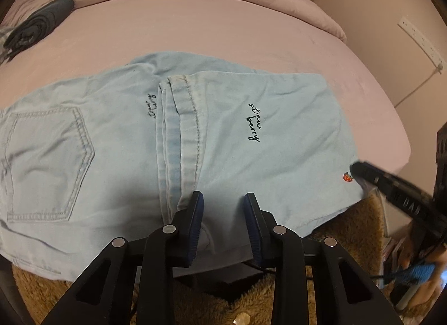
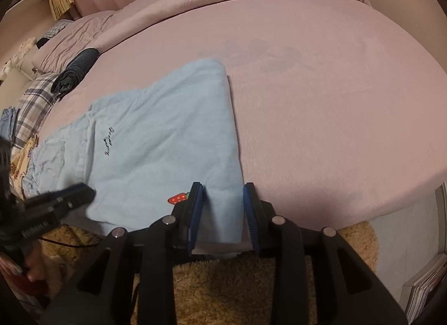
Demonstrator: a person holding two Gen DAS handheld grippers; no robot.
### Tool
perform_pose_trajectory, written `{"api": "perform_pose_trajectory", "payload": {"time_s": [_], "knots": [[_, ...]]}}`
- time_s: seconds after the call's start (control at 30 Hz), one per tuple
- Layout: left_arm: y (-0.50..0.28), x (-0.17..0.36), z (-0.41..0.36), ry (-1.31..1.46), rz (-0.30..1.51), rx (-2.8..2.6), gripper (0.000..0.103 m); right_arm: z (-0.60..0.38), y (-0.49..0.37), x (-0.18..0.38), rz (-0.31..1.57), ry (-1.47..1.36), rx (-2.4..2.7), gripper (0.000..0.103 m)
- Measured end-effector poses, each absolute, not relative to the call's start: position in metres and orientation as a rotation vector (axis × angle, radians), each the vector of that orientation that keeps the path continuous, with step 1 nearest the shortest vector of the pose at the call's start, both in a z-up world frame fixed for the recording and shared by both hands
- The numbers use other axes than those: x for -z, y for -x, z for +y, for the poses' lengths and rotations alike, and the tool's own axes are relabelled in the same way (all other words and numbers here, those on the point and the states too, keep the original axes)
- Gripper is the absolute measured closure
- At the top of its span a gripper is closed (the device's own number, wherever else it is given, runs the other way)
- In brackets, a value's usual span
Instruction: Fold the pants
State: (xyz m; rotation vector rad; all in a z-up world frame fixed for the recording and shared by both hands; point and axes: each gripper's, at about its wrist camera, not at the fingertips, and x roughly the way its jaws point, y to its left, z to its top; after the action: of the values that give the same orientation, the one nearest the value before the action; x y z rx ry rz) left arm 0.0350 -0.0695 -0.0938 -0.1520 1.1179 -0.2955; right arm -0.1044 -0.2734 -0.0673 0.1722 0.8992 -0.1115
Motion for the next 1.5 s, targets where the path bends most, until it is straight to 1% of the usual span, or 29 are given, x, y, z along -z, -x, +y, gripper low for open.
{"api": "perform_pose_trajectory", "payload": {"time_s": [0.1,0.2,0.3,0.33,0.37,0.43,0.6,0.77,0.93,1.13,1.23,1.33,1.47,1.5], "knots": [[-0.035,0.093,-0.065,0.174,1.121,0.3,0.07,-0.27,0.092,0.054,0.86,-0.101,0.157,0.071],[-0.033,0.093,-0.062,0.195,1.118,0.306,0.07,-0.272,0.072,0.052,0.844,-0.123,0.132,0.07],[-0.032,0.093,-0.06,0.188,1.12,0.307,0.07,-0.28,0.05,0.082,0.922,-0.171,0.138,0.07],[-0.032,0.093,-0.059,0.185,1.122,0.306,0.07,-0.281,0.049,0.09,0.916,-0.179,0.139,0.069],[-0.034,0.092,-0.061,0.181,1.123,0.305,0.07,-0.281,0.054,0.092,0.847,-0.174,0.131,0.069],[-0.034,0.093,-0.06,0.177,1.122,0.304,0.07,-0.281,0.06,0.092,0.83,-0.174,0.124,0.069],[-0.036,0.093,-0.063,0.18,1.131,0.296,0.07,-0.28,0.077,0.085,0.869,-0.19,0.116,0.069],[-0.037,0.093,-0.064,0.18,1.132,0.296,0.07,-0.279,0.102,0.089,0.863,-0.235,0.099,0.069],[-0.037,0.091,-0.062,0.187,1.127,0.3,0.07,-0.273,0.12,0.092,0.896,-0.272,0.098,0.069],[-0.034,0.087,-0.05,0.226,1.126,0.33,0.069,-0.271,0.125,0.08,0.941,-0.292,0.098,0.066],[-0.031,0.083,-0.045,0.214,1.119,0.308,0.069,-0.271,0.118,0.061,0.883,-0.225,0.108,0.066],[-0.027,0.077,-0.035,0.19,1.119,0.237,0.069,-0.278,0.104,0.048,0.842,-0.22,0.14,0.066],[-0.019,0.066,0.0,0.263,1.095,0.195,0.069,-0.268,0.084,0.043,0.819,-0.243,0.092,0.066],[-0.016,0.064,0.011,0.284,1.086,0.176,0.067,-0.262,0.08,0.044,0.82,-0.24,0.067,0.066]]}}
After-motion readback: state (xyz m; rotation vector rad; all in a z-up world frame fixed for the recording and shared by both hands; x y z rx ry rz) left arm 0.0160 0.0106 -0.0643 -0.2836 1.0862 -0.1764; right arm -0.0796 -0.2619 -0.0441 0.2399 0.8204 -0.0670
